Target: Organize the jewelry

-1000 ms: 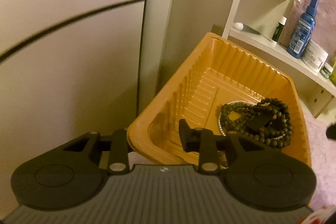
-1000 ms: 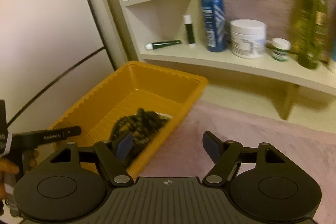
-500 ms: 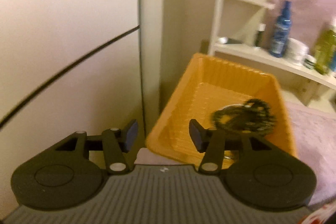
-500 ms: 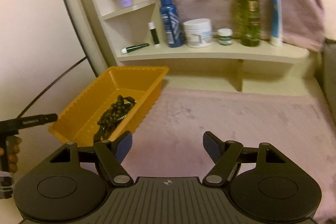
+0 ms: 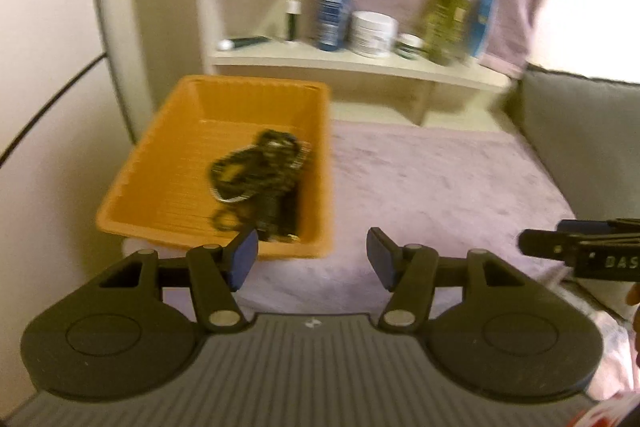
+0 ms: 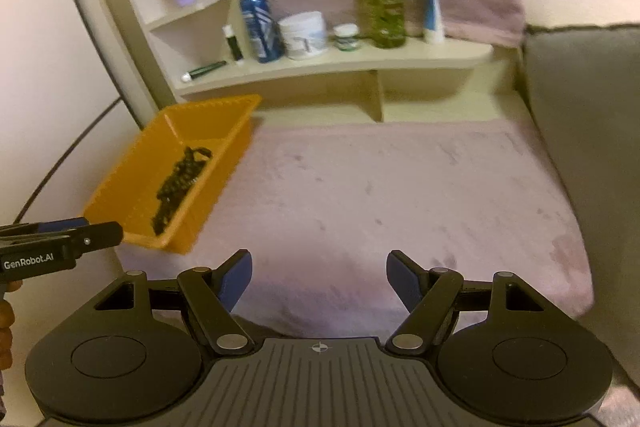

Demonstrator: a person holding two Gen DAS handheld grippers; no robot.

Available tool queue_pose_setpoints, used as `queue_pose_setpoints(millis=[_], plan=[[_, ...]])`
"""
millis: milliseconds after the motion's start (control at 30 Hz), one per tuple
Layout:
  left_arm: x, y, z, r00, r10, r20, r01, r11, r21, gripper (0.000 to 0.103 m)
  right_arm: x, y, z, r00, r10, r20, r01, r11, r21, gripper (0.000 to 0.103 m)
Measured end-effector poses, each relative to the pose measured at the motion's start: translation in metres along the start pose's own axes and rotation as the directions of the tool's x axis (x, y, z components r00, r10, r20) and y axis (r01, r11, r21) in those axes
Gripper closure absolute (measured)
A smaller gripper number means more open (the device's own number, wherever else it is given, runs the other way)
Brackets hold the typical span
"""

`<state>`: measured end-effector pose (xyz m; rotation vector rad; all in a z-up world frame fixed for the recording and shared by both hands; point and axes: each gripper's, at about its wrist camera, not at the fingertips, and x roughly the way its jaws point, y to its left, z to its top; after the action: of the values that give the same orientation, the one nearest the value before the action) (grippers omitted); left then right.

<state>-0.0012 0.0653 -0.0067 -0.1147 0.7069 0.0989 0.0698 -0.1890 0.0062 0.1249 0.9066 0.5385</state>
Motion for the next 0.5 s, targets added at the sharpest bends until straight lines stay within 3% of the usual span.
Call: queue_pose_setpoints(millis=[267,500], plan=[[0.001,-0.038,-0.014,0.995,-0.091,-0.049,0.093,0.995,0.038,0.045,-0.015,-0.005,-0.015,0.999,-0.027,-0.03,0.028,0.999,0.018,0.029],[0.003,-0.047,-0.018,0.993,-0.101,-0.064,0.105,0.992,0.066,0.045,-0.016,-0.009,-0.018,0.998,-0.034,-0.047,0.036,0.999,0.034,0.029]])
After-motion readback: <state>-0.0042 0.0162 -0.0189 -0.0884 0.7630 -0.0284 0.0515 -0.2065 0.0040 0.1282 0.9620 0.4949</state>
